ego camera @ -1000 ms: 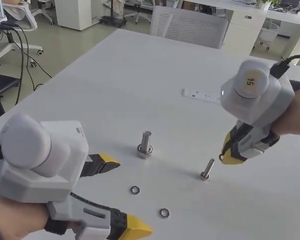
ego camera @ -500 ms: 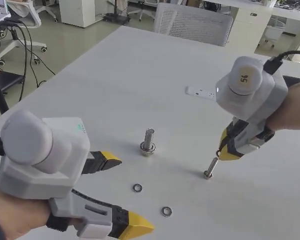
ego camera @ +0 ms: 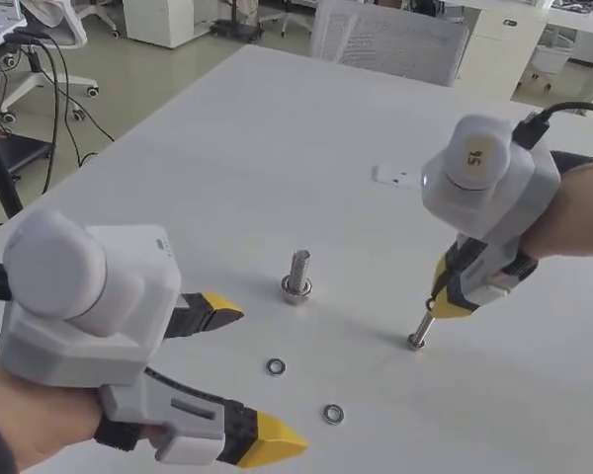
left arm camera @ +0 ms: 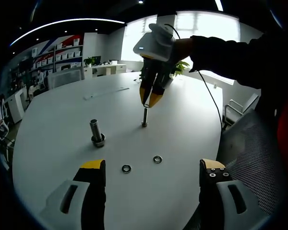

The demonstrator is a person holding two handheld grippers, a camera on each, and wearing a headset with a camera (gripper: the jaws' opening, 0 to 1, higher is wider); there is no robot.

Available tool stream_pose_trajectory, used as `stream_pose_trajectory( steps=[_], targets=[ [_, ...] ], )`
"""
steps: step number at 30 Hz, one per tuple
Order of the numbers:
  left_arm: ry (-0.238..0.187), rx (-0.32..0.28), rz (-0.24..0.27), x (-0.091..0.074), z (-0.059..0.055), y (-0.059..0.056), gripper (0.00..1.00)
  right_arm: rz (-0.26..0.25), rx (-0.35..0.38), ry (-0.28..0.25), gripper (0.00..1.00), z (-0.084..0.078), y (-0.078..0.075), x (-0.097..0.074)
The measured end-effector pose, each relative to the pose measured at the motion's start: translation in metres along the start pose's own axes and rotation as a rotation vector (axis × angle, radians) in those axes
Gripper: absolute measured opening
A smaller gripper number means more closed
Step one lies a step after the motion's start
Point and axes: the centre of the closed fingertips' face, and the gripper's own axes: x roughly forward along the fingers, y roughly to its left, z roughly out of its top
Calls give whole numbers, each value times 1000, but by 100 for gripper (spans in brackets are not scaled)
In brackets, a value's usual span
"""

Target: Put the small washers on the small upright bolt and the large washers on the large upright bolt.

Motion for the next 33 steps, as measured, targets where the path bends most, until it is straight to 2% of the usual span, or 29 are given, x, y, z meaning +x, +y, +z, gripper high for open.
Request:
stream_pose_trajectory(
  steps=[15,33],
  targets=[
    [4,-4,1,-1,-2,-1,80,13,3,2,14,0,-1,7],
    [9,-7,-1,-3,-6,-2,80,40,10,5,14,0,8,19]
  ],
)
